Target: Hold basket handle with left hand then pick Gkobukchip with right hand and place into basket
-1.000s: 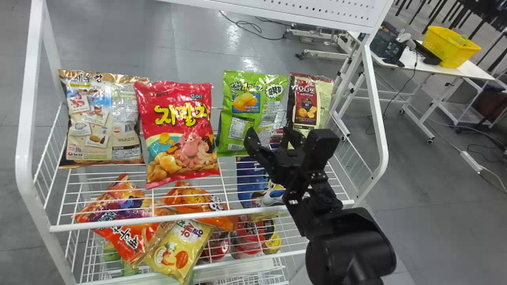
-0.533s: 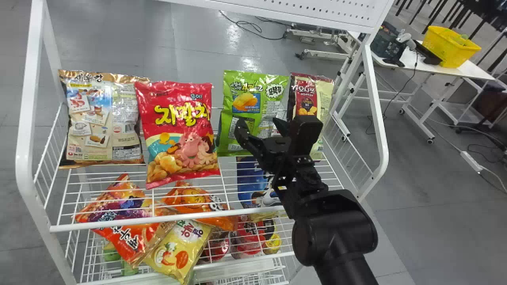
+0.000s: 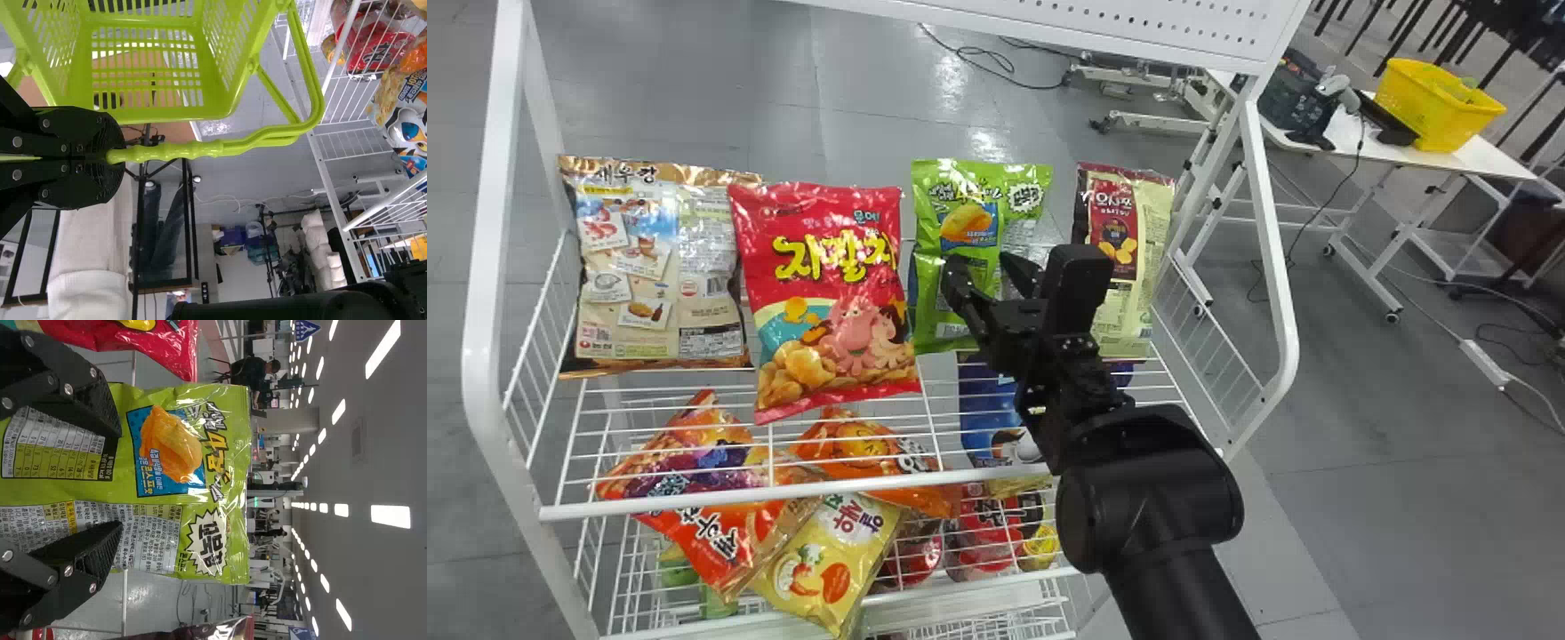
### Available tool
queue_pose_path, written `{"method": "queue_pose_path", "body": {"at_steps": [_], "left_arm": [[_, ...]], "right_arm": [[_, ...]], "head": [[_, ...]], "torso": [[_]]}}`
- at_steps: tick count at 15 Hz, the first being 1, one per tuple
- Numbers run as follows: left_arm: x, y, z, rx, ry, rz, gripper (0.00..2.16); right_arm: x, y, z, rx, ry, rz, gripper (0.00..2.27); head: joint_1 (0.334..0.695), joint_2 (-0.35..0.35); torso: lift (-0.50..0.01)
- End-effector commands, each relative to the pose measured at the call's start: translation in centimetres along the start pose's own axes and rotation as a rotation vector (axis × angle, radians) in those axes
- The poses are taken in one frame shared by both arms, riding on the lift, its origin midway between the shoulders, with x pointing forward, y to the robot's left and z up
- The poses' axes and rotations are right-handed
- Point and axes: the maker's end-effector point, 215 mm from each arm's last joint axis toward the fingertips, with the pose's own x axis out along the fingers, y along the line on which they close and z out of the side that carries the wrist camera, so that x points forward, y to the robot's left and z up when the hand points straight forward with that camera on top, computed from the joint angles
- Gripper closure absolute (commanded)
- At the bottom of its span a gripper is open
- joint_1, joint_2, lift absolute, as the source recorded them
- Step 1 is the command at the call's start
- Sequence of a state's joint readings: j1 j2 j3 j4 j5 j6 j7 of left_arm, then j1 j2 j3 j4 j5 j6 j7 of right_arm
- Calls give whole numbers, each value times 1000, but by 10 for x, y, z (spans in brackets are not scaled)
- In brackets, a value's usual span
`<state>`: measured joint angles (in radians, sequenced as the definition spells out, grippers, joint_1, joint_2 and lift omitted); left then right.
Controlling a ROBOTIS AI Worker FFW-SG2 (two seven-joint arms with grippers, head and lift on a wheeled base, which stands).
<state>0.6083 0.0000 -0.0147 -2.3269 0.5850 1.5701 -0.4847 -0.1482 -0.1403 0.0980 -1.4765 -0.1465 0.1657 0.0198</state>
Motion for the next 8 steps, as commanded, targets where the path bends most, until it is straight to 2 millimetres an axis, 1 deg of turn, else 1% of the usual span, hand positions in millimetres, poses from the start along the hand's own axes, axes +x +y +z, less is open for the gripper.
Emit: {"method": "queue_pose_path", "body": {"at_steps": [1,3,5,6,7,8], "left_arm": [[0,-5,-4,1,2,-7,2078],[-2,-9,-5,4,-2,-14,2078],[-1,-9,-5,3,0,-18,2078],[1,-9,-6,4,4,-19,2078],[3,-12,-7,8,11,-22,2078],[4,-12,-9,5,15,-27,2078]], "right_arm": [[-9,6,-3,-11,19,6,2159],[-21,7,-6,2,54,9,2159],[-39,3,3,3,27,-18,2159],[-45,-3,7,2,8,-30,2159],[-51,-15,11,9,-4,-49,2159],[-55,-22,16,7,-17,-62,2159]], "head": [[695,-335],[695,-336],[695,-343],[695,-349],[695,-350],[695,-350]], "torso": [[-32],[-32],[-32],[-32],[-32],[-32]]}}
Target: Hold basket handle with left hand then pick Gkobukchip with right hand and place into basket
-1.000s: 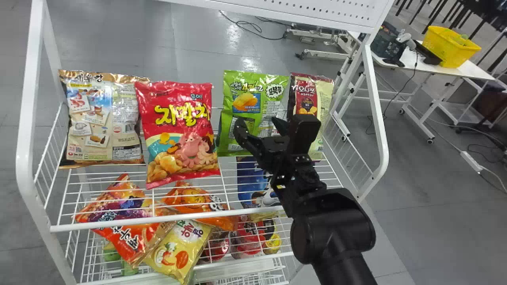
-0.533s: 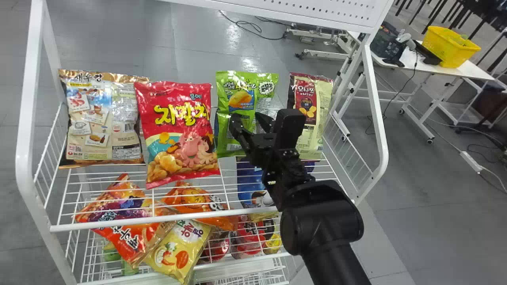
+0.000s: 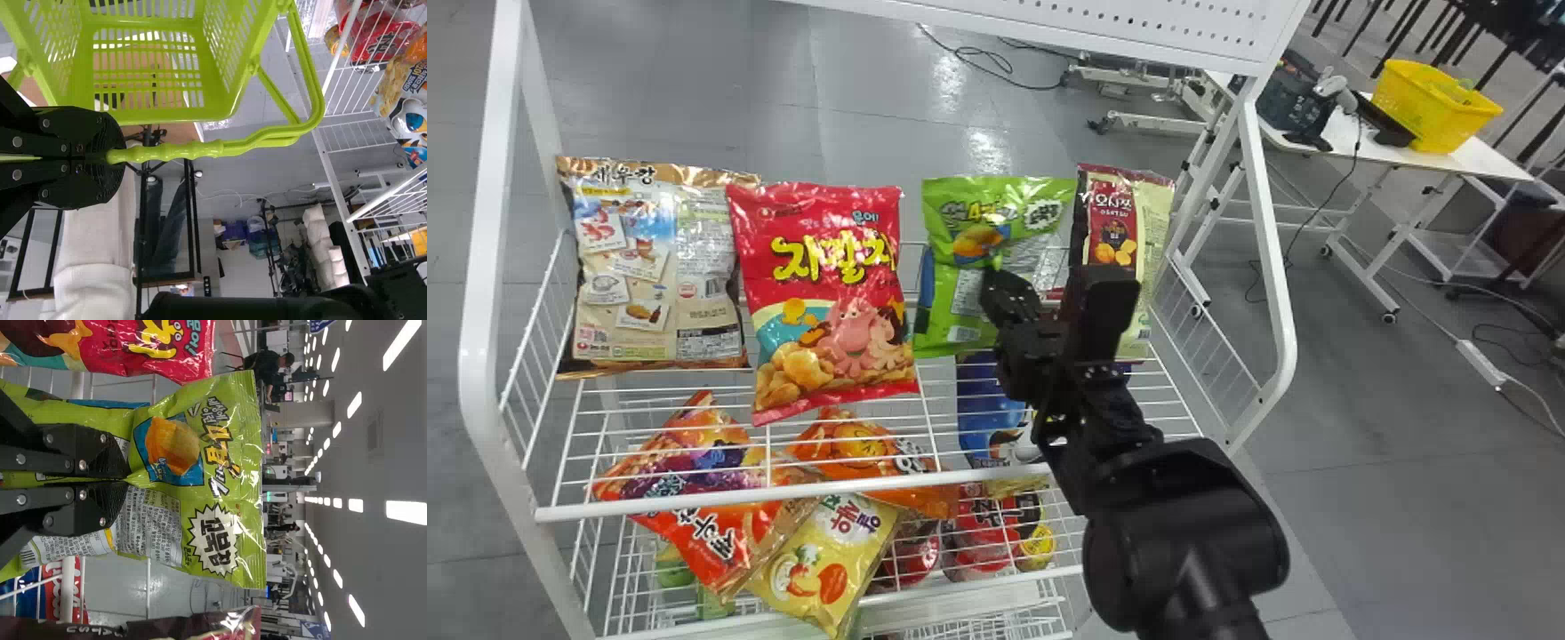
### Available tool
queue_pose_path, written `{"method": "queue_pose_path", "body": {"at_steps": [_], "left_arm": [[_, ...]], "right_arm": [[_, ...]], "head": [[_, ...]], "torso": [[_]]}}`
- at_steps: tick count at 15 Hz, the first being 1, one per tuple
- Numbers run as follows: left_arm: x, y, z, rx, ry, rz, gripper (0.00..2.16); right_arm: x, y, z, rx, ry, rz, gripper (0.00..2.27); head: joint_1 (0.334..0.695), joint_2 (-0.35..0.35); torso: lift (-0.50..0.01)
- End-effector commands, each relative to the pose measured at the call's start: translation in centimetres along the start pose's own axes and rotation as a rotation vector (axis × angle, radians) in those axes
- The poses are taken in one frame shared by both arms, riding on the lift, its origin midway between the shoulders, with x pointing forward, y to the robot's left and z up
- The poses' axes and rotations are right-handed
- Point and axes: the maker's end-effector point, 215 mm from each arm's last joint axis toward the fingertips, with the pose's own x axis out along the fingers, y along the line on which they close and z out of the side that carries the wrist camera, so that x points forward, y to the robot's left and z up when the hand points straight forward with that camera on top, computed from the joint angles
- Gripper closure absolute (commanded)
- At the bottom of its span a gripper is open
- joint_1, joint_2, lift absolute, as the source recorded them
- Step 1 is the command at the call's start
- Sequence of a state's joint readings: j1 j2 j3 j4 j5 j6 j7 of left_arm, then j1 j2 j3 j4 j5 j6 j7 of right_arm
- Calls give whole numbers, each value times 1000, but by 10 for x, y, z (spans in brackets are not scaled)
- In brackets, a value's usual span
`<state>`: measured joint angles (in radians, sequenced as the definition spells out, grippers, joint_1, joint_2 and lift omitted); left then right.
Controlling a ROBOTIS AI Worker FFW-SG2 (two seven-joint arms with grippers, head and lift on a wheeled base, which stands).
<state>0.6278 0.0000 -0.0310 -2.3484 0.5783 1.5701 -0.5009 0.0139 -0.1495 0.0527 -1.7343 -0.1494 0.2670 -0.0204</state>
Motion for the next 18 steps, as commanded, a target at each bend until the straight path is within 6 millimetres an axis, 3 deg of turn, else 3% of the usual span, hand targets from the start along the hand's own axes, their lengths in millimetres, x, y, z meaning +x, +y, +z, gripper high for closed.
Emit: {"method": "queue_pose_path", "body": {"at_steps": [1,3,7,11,16,18], "left_arm": [[3,-2,-3,-7,8,-9,2078],[4,-4,-8,-11,14,-17,2078],[5,-11,-19,-16,24,-23,2078],[11,-18,-23,5,41,-25,2081],[16,-22,-25,19,53,-26,2081],[16,-21,-24,24,52,-18,2081]], "right_arm": [[-11,-20,10,2,-26,-31,2159],[-20,-29,24,20,-63,-40,2155],[-48,-24,45,150,-105,7,2148],[-99,-28,64,241,-81,59,2148],[-182,-43,59,332,49,138,2142],[-208,-37,33,358,193,179,2142]], "head": [[695,-350],[695,-350],[695,-350],[695,-350],[695,-350],[695,-350]], "torso": [[-32],[-32],[-32],[-32],[-32],[-32]]}}
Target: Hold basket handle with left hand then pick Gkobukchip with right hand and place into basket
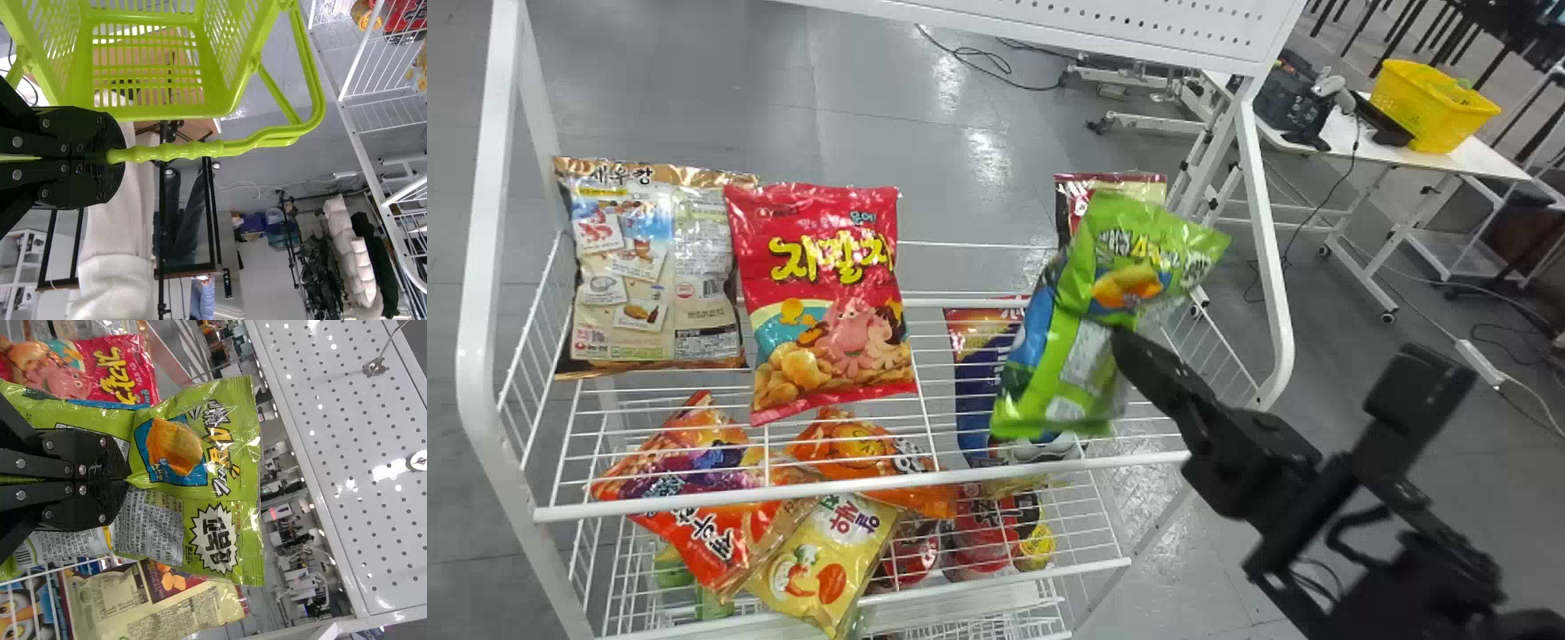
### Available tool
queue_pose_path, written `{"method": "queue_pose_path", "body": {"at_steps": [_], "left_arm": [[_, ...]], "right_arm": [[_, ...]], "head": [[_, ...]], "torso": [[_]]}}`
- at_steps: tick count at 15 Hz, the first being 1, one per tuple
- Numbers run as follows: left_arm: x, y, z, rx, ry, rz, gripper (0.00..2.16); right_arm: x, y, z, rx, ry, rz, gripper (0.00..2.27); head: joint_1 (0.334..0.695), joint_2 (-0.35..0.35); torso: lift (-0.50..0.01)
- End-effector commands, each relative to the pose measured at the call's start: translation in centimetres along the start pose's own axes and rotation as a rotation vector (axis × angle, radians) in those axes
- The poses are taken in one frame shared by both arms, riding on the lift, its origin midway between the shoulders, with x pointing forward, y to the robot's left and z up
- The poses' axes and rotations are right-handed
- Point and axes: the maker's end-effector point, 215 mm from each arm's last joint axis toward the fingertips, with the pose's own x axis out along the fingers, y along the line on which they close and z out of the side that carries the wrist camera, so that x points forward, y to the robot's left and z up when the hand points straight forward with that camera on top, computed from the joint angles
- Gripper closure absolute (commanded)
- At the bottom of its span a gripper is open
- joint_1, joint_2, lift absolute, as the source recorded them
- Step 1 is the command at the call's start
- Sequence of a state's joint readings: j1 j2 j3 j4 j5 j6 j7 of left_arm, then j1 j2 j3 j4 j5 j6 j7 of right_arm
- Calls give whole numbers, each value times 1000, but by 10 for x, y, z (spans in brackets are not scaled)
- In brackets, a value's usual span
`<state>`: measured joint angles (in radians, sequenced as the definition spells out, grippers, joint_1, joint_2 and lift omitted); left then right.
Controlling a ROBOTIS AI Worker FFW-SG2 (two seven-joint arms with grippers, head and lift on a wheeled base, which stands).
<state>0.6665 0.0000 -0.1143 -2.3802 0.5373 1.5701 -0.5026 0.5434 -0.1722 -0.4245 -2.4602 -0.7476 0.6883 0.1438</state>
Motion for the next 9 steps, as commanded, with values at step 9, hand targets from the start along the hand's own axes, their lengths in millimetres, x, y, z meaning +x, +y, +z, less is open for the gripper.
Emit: {"method": "queue_pose_path", "body": {"at_steps": [9], "left_arm": [[2,4,3,18,1,35,2081]], "right_arm": [[-120,29,-184,182,770,118,2145]], "head": [[695,-350]], "torso": [[-32]]}}
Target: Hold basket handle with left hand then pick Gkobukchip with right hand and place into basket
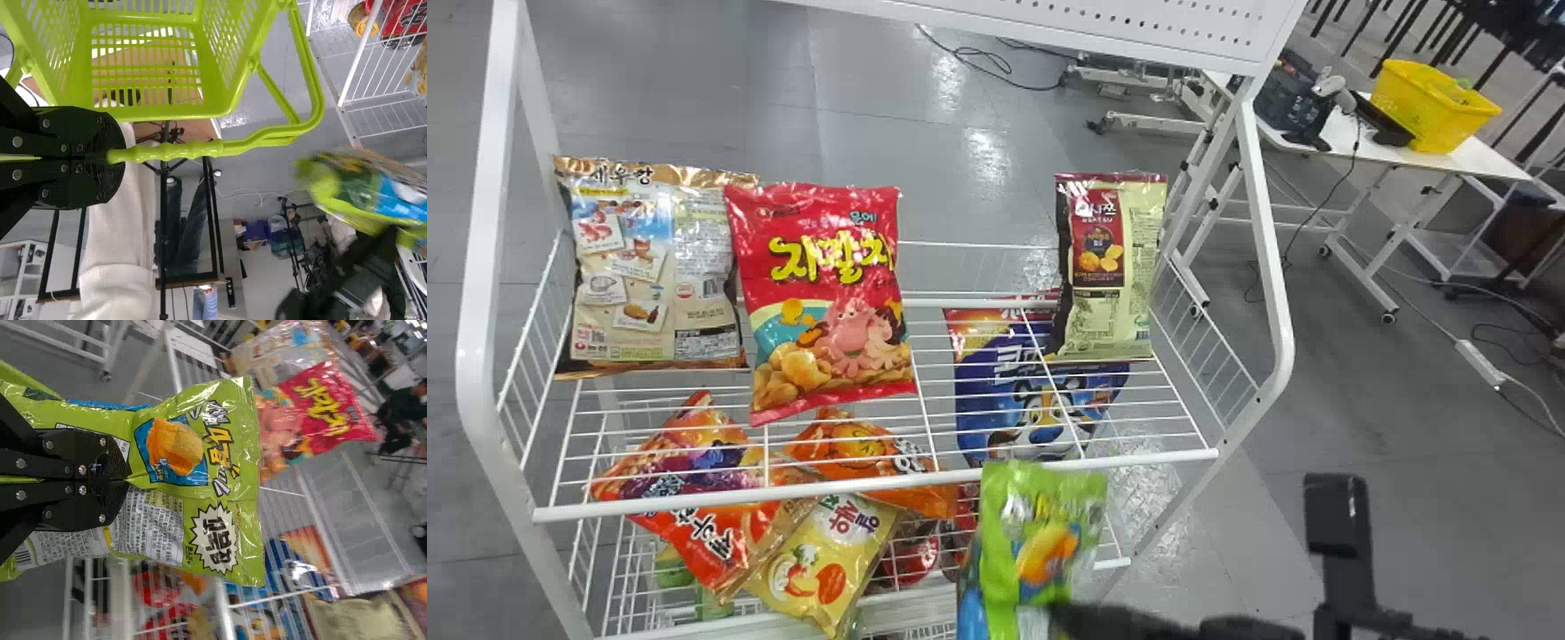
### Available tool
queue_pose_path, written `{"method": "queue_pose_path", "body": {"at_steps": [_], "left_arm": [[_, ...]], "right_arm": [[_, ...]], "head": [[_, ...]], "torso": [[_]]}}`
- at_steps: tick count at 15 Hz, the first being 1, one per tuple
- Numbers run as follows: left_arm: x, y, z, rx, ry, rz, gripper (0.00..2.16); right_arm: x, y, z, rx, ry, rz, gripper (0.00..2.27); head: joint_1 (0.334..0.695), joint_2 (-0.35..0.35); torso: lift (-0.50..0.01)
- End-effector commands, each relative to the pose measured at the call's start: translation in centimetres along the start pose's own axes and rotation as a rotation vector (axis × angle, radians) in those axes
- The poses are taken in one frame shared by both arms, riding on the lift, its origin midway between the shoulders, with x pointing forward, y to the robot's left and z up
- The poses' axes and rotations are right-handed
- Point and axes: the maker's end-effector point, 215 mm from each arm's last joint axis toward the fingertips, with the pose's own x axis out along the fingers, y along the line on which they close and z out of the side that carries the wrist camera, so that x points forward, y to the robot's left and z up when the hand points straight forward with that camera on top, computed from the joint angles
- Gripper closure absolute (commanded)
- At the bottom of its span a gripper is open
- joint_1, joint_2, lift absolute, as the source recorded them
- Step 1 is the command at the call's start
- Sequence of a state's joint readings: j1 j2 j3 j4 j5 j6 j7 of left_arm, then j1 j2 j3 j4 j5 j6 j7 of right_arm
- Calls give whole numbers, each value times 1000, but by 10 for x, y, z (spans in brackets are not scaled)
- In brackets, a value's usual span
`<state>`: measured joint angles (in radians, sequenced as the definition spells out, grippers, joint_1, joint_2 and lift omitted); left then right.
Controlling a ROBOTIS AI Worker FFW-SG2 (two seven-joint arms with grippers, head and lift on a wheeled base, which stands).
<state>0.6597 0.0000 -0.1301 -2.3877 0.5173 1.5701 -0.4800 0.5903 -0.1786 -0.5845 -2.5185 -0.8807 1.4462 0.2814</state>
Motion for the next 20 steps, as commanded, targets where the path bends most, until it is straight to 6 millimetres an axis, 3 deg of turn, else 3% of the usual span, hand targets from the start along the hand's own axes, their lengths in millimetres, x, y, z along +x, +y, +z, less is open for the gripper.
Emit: {"method": "queue_pose_path", "body": {"at_steps": [1,6,13,20], "left_arm": [[0,0,2,4,-2,5,2081],[-1,0,11,32,-13,24,2081],[-2,-10,14,57,-20,12,2081],[-4,-15,14,60,-25,1,2081]], "right_arm": [[-5,1,-34,9,126,-4,2145],[-10,-12,-36,-34,157,-48,2145],[22,7,-115,-109,355,-82,2145],[52,2,-196,-176,557,-133,2145]], "head": [[695,-350],[695,-350],[695,-350],[695,-350]], "torso": [[-32],[-32],[-32],[-32]]}}
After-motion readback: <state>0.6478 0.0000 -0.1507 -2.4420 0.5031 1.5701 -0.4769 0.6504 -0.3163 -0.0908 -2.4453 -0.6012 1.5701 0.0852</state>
